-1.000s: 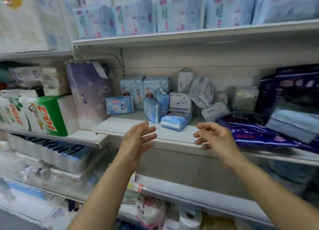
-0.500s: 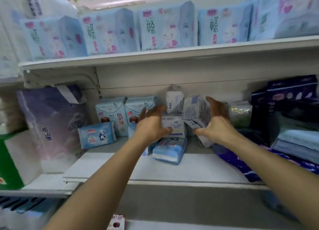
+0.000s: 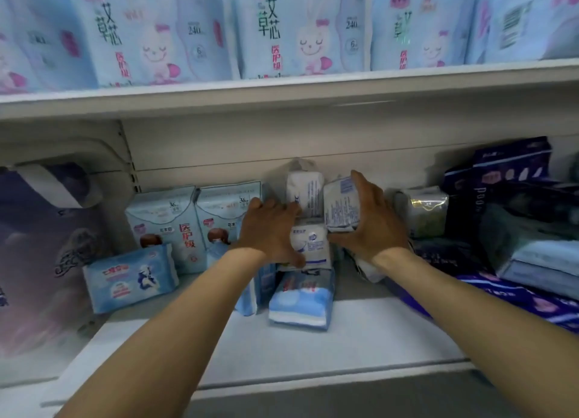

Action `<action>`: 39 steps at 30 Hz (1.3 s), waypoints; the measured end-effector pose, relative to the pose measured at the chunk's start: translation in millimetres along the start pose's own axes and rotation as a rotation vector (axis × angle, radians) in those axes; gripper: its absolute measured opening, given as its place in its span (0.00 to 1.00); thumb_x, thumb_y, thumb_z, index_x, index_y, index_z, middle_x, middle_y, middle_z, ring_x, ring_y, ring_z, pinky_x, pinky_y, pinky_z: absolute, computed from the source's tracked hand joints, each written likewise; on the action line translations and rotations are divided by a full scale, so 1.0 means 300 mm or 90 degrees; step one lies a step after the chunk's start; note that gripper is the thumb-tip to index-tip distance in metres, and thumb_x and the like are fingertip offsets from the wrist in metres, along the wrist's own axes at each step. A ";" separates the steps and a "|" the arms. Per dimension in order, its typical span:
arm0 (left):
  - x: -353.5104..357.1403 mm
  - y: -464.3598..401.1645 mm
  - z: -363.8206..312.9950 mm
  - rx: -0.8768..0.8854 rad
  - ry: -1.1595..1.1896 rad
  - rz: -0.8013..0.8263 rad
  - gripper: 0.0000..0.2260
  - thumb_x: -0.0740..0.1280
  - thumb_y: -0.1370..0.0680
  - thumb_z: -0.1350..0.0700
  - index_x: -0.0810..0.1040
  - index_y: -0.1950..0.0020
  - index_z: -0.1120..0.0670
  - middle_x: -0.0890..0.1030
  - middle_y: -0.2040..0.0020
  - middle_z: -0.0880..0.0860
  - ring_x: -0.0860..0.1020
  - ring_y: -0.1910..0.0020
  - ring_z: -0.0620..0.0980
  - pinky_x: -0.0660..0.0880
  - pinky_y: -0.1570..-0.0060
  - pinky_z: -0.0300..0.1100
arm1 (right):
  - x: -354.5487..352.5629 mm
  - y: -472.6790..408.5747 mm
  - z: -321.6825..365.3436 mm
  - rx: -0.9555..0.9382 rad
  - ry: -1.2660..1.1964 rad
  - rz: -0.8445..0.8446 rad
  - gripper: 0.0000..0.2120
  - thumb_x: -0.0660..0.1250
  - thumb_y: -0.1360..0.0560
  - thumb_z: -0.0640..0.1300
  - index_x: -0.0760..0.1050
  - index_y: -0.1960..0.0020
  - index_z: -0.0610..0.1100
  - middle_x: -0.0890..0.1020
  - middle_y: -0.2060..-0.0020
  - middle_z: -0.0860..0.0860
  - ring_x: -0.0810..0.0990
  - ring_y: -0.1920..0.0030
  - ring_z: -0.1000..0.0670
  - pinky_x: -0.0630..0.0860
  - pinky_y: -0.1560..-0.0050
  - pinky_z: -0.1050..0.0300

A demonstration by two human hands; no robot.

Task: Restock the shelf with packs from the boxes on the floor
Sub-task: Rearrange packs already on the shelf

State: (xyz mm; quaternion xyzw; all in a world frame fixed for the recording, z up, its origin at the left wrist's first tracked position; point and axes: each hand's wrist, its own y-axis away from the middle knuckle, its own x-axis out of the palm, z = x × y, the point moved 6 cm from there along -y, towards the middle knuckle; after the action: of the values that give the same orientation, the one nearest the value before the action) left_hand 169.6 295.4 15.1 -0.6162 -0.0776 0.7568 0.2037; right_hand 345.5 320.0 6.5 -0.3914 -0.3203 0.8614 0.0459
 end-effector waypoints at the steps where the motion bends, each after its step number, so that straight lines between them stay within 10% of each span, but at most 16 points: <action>1: 0.000 0.001 0.001 0.008 0.010 -0.004 0.42 0.75 0.39 0.32 0.66 0.30 0.46 0.75 0.36 0.50 0.69 0.37 0.52 0.59 0.39 0.47 | 0.002 -0.005 -0.009 0.001 -0.031 -0.007 0.56 0.80 0.39 0.54 0.48 0.23 0.55 0.64 0.29 0.49 0.67 0.32 0.44 0.74 0.38 0.42; 10: 0.019 -0.024 0.009 0.034 0.057 0.082 0.38 0.76 0.39 0.34 0.70 0.36 0.49 0.70 0.41 0.51 0.65 0.39 0.53 0.58 0.43 0.47 | 0.005 -0.043 -0.050 0.003 -0.219 0.008 0.53 0.78 0.43 0.56 0.53 0.26 0.59 0.69 0.32 0.52 0.70 0.32 0.51 0.73 0.34 0.46; 15: 0.000 -0.004 -0.006 0.013 0.158 0.109 0.36 0.78 0.37 0.40 0.65 0.37 0.51 0.77 0.43 0.50 0.74 0.42 0.53 0.58 0.47 0.46 | -0.047 -0.026 -0.058 0.019 -0.290 -0.092 0.46 0.80 0.37 0.35 0.60 0.26 0.46 0.72 0.39 0.53 0.72 0.40 0.55 0.73 0.47 0.75; 21: -0.108 0.031 -0.038 -0.072 0.181 -0.012 0.41 0.77 0.36 0.39 0.63 0.29 0.48 0.71 0.39 0.50 0.70 0.39 0.53 0.61 0.40 0.46 | -0.155 0.058 -0.065 0.086 -0.464 -0.190 0.42 0.77 0.36 0.30 0.63 0.29 0.49 0.74 0.45 0.59 0.77 0.47 0.60 0.78 0.50 0.66; 29: -0.182 0.150 -0.292 -0.222 0.735 -0.078 0.24 0.82 0.37 0.51 0.74 0.48 0.50 0.84 0.50 0.50 0.82 0.51 0.50 0.79 0.47 0.50 | -0.469 0.300 -0.149 0.103 -0.453 -0.207 0.36 0.77 0.34 0.34 0.63 0.34 0.50 0.77 0.47 0.56 0.79 0.57 0.67 0.76 0.59 0.71; 33: -0.237 0.204 -0.573 -0.201 0.984 -0.069 0.25 0.80 0.33 0.57 0.74 0.40 0.53 0.84 0.49 0.49 0.83 0.56 0.44 0.79 0.63 0.35 | -0.692 0.484 -0.268 0.130 -0.431 -0.201 0.36 0.77 0.34 0.33 0.64 0.33 0.47 0.77 0.46 0.59 0.79 0.56 0.68 0.76 0.57 0.69; 39: -0.290 0.246 -1.131 -0.121 1.123 0.034 0.25 0.79 0.32 0.57 0.75 0.38 0.55 0.85 0.48 0.50 0.84 0.52 0.48 0.79 0.56 0.41 | -1.090 0.842 -0.481 0.178 -0.369 -0.203 0.35 0.77 0.35 0.30 0.65 0.34 0.45 0.78 0.46 0.55 0.80 0.57 0.66 0.76 0.60 0.69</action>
State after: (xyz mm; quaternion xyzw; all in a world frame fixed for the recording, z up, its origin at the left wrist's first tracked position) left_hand 494.7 148.3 -11.1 -0.9910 0.0598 0.0012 0.1194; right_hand 715.9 87.0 -1.5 -0.0660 -0.2557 0.9543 0.1400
